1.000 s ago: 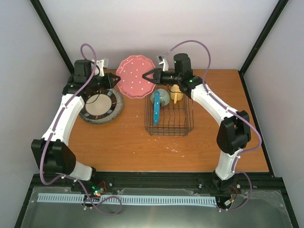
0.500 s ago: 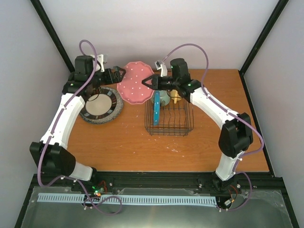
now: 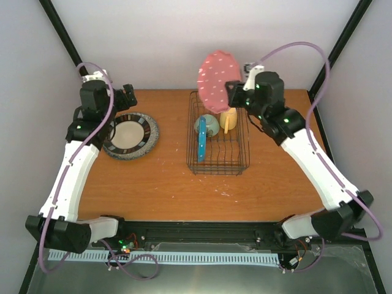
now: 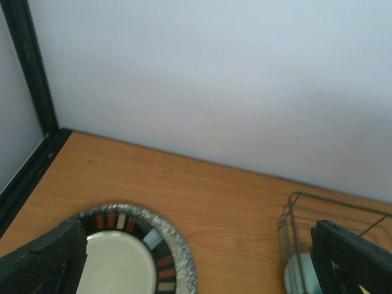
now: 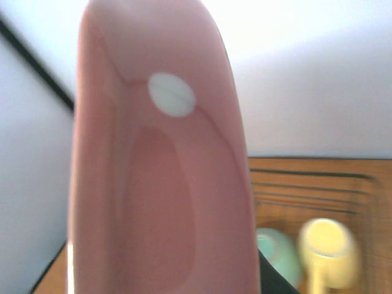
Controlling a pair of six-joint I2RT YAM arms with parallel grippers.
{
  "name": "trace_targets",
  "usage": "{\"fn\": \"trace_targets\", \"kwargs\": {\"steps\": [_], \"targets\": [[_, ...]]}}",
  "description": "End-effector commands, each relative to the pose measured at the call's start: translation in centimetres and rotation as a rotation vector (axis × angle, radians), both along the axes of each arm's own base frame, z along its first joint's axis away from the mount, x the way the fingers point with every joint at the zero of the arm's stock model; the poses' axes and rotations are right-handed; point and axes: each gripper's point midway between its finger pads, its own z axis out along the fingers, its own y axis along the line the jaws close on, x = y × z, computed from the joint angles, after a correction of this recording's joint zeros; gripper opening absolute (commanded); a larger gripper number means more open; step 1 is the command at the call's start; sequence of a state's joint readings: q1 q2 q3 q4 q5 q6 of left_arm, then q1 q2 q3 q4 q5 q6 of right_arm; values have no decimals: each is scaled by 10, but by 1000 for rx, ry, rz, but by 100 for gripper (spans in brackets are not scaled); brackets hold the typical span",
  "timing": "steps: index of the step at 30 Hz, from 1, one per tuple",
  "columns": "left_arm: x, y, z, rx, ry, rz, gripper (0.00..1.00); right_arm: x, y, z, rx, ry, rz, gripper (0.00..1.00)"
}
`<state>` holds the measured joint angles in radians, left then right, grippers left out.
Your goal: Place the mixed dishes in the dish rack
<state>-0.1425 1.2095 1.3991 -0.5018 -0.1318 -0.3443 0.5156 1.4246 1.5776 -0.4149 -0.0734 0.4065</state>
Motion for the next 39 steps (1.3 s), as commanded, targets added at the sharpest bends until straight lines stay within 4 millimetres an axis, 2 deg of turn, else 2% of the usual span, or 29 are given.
{"fn": "trace_targets", "kwargs": {"steps": [1, 4, 9, 26, 34, 39], "targets": [[11, 12, -44, 75, 108, 66, 100, -11, -87, 30, -78, -116, -400, 3], [16, 12, -56, 90, 131, 68, 100, -27, -112, 16, -125, -94, -511, 3], [21, 13, -69, 119, 162, 66, 100, -41, -110, -11, -234, -40, -557, 3], [15, 13, -89, 141, 197, 50, 100, -46, -51, -85, -229, 102, -453, 3], [12, 12, -91, 145, 194, 46, 100, -45, -25, -109, -230, 148, -400, 3], [11, 12, -95, 149, 198, 42, 100, -47, -16, -125, -234, 174, -389, 3]]}}
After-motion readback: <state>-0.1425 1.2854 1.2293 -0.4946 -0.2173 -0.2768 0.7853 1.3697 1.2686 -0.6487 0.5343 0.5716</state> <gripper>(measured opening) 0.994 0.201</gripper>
